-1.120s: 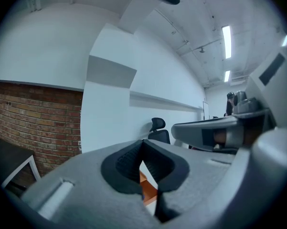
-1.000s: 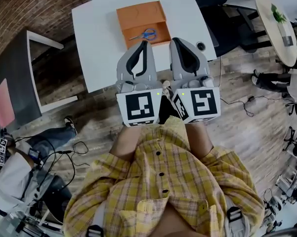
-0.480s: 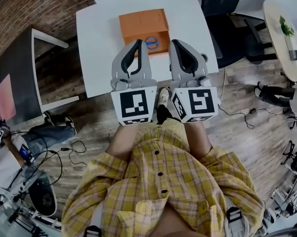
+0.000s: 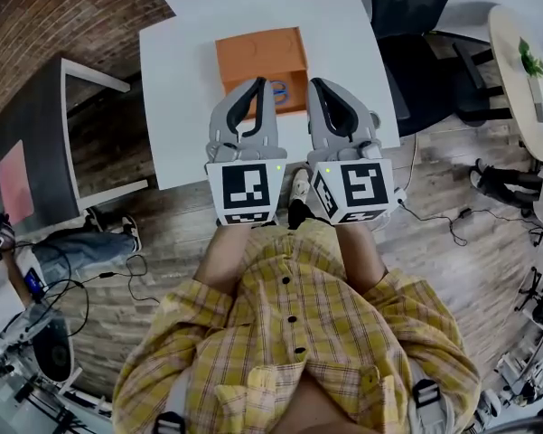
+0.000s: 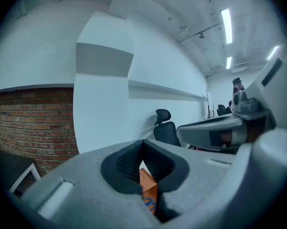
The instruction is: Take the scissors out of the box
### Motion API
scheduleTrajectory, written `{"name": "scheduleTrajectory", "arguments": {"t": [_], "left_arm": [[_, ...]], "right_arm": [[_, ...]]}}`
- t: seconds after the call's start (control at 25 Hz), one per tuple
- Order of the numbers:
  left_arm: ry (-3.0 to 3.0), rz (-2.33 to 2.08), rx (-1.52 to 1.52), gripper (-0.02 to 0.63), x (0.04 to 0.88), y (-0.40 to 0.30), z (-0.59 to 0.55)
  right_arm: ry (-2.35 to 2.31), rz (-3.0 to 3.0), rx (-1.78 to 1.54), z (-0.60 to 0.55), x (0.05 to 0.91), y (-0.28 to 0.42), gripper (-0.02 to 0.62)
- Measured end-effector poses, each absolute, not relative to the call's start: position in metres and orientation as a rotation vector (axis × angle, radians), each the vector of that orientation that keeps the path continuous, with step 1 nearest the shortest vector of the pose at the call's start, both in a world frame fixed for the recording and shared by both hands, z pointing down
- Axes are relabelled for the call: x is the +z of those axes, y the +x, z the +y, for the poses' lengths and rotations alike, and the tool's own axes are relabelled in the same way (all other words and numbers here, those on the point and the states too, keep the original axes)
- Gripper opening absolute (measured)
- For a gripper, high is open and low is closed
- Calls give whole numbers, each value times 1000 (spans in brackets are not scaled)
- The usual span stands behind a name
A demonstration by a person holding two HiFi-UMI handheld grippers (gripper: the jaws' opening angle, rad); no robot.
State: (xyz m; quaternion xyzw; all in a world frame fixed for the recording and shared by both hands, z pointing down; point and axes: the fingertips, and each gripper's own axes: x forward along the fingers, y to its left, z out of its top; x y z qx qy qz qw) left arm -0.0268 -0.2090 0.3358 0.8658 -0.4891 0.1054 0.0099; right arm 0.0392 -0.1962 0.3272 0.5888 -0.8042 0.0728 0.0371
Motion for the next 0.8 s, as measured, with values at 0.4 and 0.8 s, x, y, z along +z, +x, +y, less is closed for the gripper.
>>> {"name": "scheduleTrajectory", "arguments": {"t": [0.4,0.8], "left_arm": [[2676,-1504,461,2,364,-16,-245],[2660,-1478,567,2,399,-16,-267]], "right_arm": [[1782,-2468,278,-230,341,48,6],[1762,-2462,305,-252,356,46,6]]}}
